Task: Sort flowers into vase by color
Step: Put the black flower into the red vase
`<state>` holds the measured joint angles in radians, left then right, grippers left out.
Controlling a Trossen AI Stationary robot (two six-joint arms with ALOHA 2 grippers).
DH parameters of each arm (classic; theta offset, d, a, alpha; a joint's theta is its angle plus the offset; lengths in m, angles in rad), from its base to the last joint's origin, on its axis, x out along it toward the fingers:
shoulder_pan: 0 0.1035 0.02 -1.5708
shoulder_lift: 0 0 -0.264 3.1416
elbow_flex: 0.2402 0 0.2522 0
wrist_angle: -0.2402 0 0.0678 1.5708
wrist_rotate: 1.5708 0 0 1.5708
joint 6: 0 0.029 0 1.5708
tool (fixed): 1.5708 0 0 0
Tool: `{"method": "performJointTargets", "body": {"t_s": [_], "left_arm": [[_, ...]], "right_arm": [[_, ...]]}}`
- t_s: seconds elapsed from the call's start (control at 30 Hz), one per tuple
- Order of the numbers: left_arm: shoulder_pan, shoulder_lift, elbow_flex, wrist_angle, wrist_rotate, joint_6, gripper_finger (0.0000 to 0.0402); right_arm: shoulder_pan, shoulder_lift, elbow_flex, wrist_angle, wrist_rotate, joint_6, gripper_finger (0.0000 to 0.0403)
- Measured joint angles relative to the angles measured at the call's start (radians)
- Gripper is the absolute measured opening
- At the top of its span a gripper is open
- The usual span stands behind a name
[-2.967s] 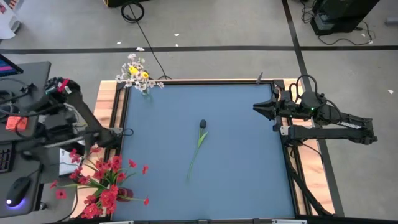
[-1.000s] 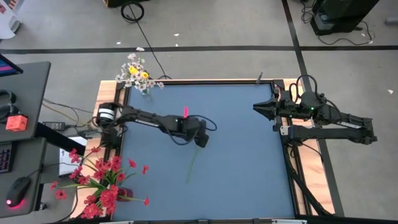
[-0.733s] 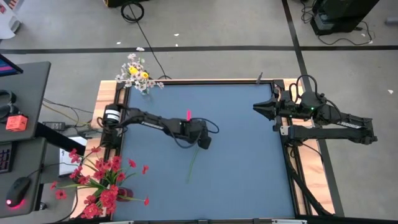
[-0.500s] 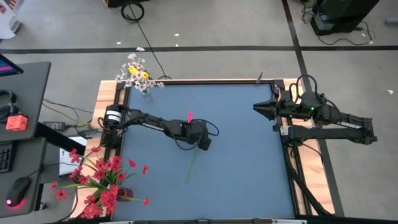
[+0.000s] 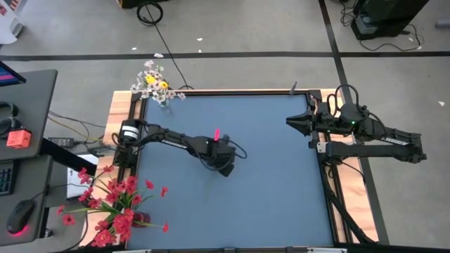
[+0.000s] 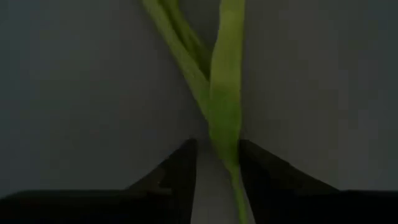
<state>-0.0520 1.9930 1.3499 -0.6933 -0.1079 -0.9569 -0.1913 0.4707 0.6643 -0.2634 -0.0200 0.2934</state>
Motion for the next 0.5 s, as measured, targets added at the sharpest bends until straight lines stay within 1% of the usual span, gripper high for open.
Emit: {"method": "performJointTargets", "body": {"t_s": [0.13, 0.37, 0.43, 0.5], "left_arm": [[0.000, 0.000, 0.002, -0.068, -0.005, 0.008, 0.0122], [0.001, -0.001, 0.002, -0.064, -0.019, 0.015, 0.0120], [0.001, -0.001, 0.002, -0.063, -0.021, 0.024, 0.0112], [0.001, -0.002, 0.002, -0.064, -0.024, 0.024, 0.0093]], "right_arm": [[0.000, 0.000, 0.000, 0.000, 0.000, 0.000, 0.0073], [0.000, 0.000, 0.000, 0.000, 0.000, 0.000, 0.0073], [0.000, 0.000, 0.000, 0.000, 0.000, 0.000, 0.0073], [0.000, 0.000, 0.000, 0.000, 0.000, 0.000, 0.0073]]}}
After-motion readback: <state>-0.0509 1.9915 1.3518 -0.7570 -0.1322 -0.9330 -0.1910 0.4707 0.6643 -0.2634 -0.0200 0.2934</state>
